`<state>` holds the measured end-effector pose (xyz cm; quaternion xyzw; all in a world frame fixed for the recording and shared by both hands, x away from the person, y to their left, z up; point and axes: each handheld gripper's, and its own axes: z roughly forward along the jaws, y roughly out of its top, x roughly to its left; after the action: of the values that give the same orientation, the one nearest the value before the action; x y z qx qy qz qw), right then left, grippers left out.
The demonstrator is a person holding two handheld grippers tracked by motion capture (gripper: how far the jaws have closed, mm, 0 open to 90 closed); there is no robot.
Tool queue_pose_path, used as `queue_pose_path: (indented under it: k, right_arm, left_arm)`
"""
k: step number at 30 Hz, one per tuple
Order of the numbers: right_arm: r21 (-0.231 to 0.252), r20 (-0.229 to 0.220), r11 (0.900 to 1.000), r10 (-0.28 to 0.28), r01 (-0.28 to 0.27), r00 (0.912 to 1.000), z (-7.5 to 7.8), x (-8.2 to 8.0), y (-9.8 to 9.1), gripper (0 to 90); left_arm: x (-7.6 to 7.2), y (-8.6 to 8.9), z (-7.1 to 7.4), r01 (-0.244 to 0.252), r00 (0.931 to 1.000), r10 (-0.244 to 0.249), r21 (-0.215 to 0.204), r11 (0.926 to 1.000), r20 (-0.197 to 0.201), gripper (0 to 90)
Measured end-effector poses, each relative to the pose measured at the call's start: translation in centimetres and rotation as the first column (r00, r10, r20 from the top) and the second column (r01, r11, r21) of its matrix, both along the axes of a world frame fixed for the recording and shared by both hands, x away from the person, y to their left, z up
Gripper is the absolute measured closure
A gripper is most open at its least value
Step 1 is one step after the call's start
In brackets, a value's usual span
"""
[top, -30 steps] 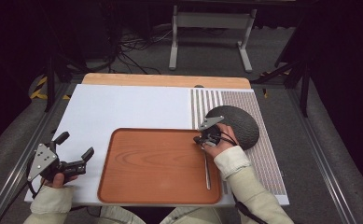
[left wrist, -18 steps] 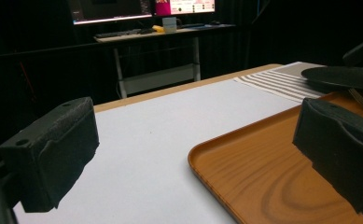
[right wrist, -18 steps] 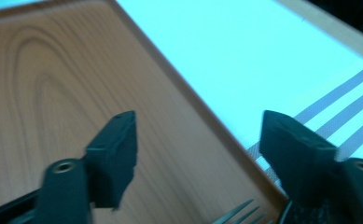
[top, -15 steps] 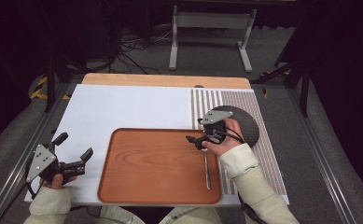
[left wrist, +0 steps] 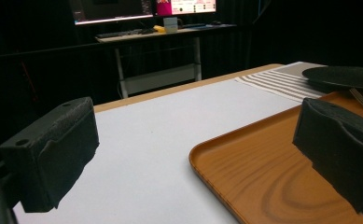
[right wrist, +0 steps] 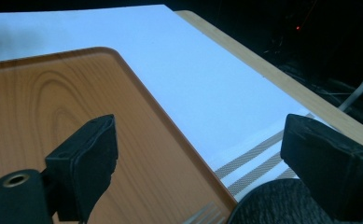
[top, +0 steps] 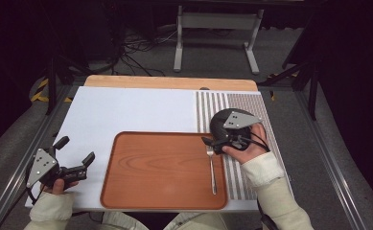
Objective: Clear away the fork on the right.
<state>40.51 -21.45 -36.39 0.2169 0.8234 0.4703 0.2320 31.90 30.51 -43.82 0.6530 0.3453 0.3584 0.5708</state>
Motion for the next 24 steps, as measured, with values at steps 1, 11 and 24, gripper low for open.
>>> queue_pose_path:
  k: [1, 11, 24]
  right_arm:
    - [0.005, 0.008, 1.0000, -0.004, 0.004, 1.0000, 0.1, -0.2, -0.4, 12.0]
    - [0.052, 0.040, 0.9980, -0.039, 0.037, 0.9984, 0.3, -1.4, -3.4, 11.9]
    - [0.134, 0.060, 0.9879, -0.087, 0.078, 0.9944, -0.7, -3.1, -6.6, 10.3]
  left_arm:
    - [0.0, 0.0, 0.0, 0.001, 1.0000, -0.001, 0.001, 1.0000, 0.000, 0.6]
    - [0.0, 0.0, 0.0, 0.001, 1.0000, -0.001, 0.002, 1.0000, -0.002, 0.6]
    - [0.0, -0.1, 0.0, 0.003, 1.0000, -0.003, 0.003, 1.0000, -0.001, 0.6]
